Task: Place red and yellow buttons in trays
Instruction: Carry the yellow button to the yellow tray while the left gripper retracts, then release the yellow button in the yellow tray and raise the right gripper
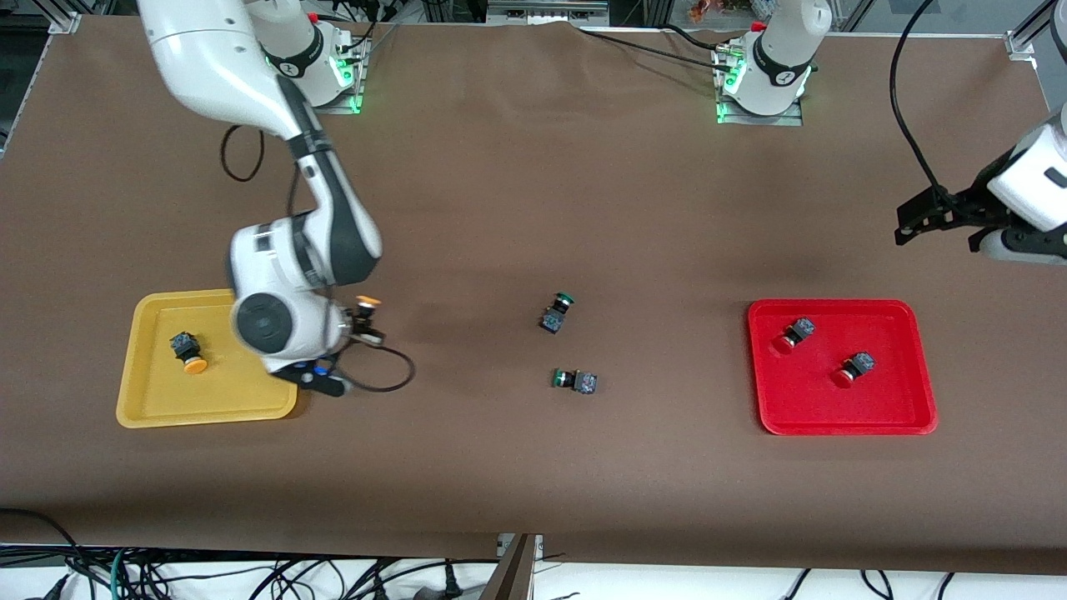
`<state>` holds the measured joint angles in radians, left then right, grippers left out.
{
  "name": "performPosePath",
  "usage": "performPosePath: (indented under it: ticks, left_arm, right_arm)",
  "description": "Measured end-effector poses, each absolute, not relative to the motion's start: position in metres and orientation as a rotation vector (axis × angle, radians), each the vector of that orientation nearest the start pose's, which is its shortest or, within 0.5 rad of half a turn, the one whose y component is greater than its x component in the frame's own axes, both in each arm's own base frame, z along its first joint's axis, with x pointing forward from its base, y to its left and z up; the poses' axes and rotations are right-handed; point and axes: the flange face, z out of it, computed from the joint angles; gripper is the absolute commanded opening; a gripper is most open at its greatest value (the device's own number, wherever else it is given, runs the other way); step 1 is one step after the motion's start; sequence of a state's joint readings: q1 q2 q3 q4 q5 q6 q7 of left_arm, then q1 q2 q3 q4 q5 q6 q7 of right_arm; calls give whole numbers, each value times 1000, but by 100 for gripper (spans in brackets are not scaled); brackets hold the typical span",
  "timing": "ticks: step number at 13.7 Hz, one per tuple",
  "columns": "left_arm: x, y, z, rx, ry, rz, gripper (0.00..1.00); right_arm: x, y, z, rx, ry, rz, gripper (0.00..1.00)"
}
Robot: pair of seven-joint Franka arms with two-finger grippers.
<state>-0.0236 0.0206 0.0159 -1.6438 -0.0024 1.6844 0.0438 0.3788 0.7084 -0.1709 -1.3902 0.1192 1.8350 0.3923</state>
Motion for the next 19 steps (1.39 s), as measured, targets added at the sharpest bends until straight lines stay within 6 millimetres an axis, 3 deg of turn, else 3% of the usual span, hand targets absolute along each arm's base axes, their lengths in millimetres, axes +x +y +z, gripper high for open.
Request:
performPosePath:
  ticks: [3, 6, 8, 12, 13, 14, 17, 19]
  left_arm:
    - [570, 0, 582, -3142, 64, -35, 100]
    - [577, -8, 581, -3141, 81, -51, 100]
    - [579, -7, 580, -3141, 78, -46, 100]
    - [579, -3, 579, -3141, 67, -36, 100]
    - [579, -3, 579, -3141, 66, -33, 100]
    - [579, -3, 579, -3141, 66, -32, 100]
    - [579, -3, 579, -3141, 67, -32, 100]
    - [579, -3, 579, -3141, 67, -32, 100]
  right_arm:
    - [686, 85, 268, -3196, 45, 441, 0]
    - [689, 5, 256, -3165, -159, 435, 0]
    - [689, -31, 241, -3163, -228, 364, 0]
    - [686, -30, 203, -3192, -288, 222, 3]
    - [685, -29, 199, -3194, -294, 211, 64]
    - [685, -29, 199, -3194, -300, 208, 100]
    - [688, -26, 209, -3189, -317, 199, 100]
    - [692, -18, 231, -3169, -329, 257, 100]
